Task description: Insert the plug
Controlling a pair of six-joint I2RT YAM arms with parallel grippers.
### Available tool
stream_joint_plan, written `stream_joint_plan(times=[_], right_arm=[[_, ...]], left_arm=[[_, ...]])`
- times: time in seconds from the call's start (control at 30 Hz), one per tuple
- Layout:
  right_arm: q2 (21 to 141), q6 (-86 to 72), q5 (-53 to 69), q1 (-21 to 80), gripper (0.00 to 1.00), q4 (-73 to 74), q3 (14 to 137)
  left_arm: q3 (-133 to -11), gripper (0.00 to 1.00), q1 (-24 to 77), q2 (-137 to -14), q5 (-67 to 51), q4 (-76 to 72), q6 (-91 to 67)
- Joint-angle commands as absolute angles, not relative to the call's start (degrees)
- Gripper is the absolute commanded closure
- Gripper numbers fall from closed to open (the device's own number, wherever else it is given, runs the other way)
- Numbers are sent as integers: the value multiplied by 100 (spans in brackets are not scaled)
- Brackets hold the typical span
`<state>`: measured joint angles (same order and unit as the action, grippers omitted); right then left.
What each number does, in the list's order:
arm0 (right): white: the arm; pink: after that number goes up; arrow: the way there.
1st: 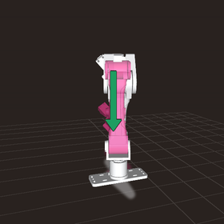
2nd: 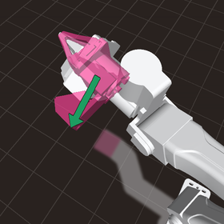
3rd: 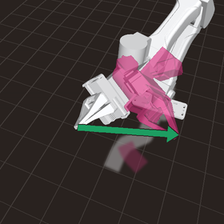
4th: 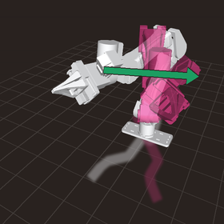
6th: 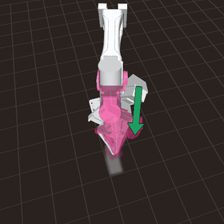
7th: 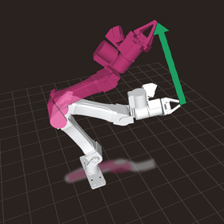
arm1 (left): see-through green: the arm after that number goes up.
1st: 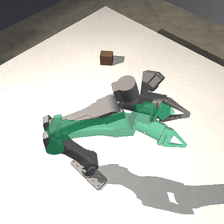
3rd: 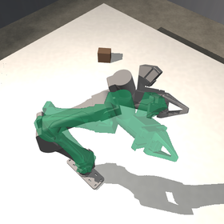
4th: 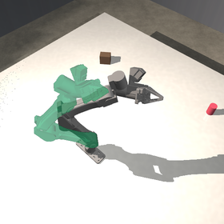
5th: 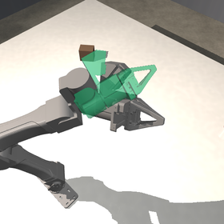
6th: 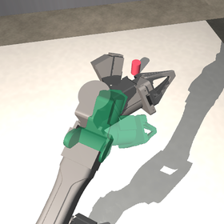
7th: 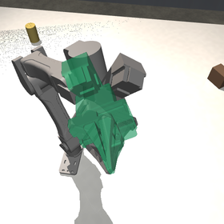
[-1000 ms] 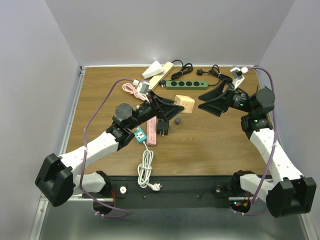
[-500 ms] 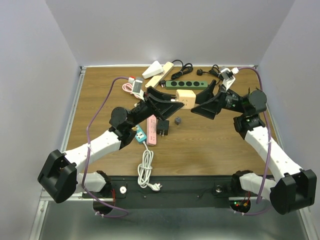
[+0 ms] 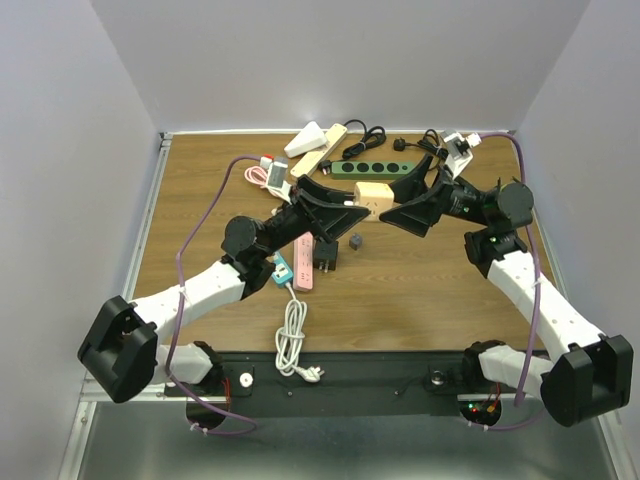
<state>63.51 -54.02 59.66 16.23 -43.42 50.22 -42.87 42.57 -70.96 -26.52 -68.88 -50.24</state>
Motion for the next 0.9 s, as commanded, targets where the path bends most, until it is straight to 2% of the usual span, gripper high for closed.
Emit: stream_joint_plan(times=[0.0, 0.07, 0.13, 0.17, 0.23, 0.37, 0.4, 0.43, 0.47, 0.5, 0.53, 0.57, 0.63, 0.7, 0.87], right_arm=[[6389, -5458, 5836, 1722, 0, -4755, 5335], [6390, -5458, 5810, 1740, 2, -4781, 5335], [6390, -5467, 5810, 1758, 8, -4790, 5326], [6390, -5467, 5818, 1775, 17, -4816, 5326], [6381, -5467, 5836, 1775, 29, -4816, 5300], [6328, -5449, 5749, 1784, 96, -4825, 5195], [6328, -5432, 5731, 1784, 100, -4816, 5142], [6328, -5432, 5696, 1793, 100, -4816, 5142], [6319, -5423, 5634, 1784, 100, -4816, 5098], [6319, -5371, 5582, 1784, 99, -4816, 5080], [6311, -5327, 5451, 1784, 100, -4799, 5063], [6302, -5265, 5406, 1775, 100, -4773, 5045], [6345, -4993, 5327, 1732, 100, -4589, 5097], [6424, -4852, 5361, 1653, 100, -4500, 5263], [6978, -4650, 5616, 1372, 100, -4412, 5624]], left_arm=[[-4315, 100, 4324, -7101, -2663, -7497, -5063], [-4333, 100, 4333, -7128, -2663, -7541, -5063], [-4350, 100, 4342, -7180, -2663, -7541, -5063], [-4351, 100, 4350, -7207, -2672, -7541, -5063], [-4351, 100, 4351, -7233, -2672, -7559, -5071], [-4350, 100, 4359, -7242, -2628, -7454, -5054], [-4377, 100, 4351, -7225, -2593, -7253, -5002], [-4394, 100, 4351, -7216, -2567, -7129, -4966], [-4421, 95, 4359, -7207, -2549, -7006, -4922], [-4447, 75, 4351, -7164, -2523, -6848, -4861], [-4447, 63, 4324, -7128, -2418, -6516, -4756], [-4430, 42, 4307, -7067, -2356, -6339, -4677], [-4351, 22, 4211, -6848, -2146, -5743, -4423], [-4281, 13, 4123, -6576, -1978, -5276, -4237], [-3885, 5, 3850, -6021, -1547, -4036, -3815]])
